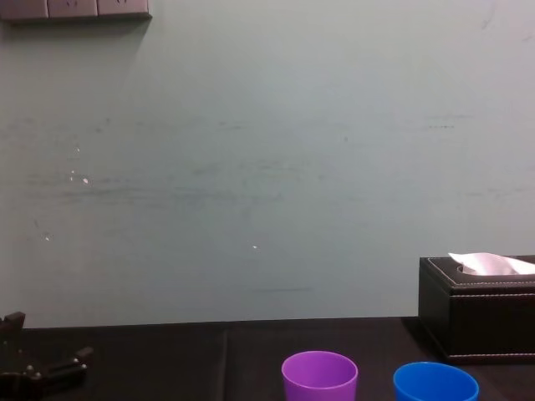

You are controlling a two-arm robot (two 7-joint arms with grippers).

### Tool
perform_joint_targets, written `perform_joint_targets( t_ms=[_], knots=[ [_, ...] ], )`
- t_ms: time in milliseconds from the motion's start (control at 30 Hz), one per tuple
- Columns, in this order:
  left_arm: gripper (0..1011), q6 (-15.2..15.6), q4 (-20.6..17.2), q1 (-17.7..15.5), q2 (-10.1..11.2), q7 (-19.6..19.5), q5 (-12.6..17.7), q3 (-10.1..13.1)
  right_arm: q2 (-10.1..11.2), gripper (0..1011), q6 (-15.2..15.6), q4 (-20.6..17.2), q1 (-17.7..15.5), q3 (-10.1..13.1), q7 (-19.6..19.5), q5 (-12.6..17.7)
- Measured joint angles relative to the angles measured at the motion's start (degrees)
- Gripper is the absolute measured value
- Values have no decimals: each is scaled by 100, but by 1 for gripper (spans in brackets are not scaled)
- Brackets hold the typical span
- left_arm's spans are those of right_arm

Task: Stack the three plastic cups sequentially using one hand.

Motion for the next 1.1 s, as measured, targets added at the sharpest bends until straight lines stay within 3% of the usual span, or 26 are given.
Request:
perform_joint_targets(
  t_ms=[333, 1100],
  knots=[
    [1011, 0, 0, 0, 0, 0, 0, 0, -269, 1003, 83, 172, 243, -49, 320, 31],
    [1011, 0, 0, 0, 0, 0, 0, 0, -926, 1003, 249, 812, 817, -114, 572, -385]
  ],
)
